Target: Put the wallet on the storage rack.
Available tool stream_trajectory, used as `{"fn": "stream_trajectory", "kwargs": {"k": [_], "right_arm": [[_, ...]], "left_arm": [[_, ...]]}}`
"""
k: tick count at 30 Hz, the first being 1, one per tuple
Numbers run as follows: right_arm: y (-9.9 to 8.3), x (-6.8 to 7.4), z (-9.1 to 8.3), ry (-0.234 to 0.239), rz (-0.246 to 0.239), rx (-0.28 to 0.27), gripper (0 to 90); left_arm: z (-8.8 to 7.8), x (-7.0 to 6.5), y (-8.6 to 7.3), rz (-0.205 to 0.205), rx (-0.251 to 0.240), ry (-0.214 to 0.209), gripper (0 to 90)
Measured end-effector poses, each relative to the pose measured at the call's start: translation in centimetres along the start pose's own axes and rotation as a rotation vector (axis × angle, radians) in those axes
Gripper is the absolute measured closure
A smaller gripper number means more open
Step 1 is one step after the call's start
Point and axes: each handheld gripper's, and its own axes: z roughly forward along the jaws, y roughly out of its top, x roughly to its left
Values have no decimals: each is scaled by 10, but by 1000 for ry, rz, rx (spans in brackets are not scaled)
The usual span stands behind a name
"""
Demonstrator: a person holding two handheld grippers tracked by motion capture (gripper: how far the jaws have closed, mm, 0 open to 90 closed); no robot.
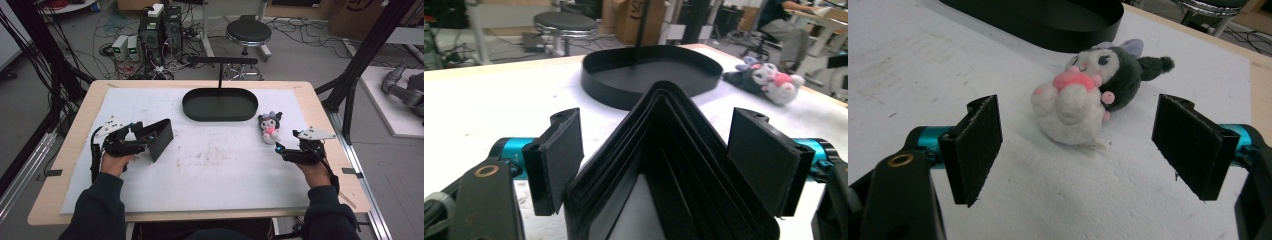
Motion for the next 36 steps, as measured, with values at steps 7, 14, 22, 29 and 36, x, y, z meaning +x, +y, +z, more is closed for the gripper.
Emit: {"fn": "stream_trajectory", "kwargs": {"k": [7,14,22,29,36], "right_arm": [[0,-1,0,0,0,1,203],[0,-1,0,1,-2,3,204],[0,0,0,0,-2,4,204],[0,0,0,0,0,0,204],[1,-1,-2,1,11,-10,205]], "left_arm": [[0,-6,1,-3,9,-57,235],[8,-13,-3,69,93,-25,235],[17,-20,-8,123,165,19,492],[15,-24,-4,142,167,67,754],[14,-21,9,103,91,109,765]]}}
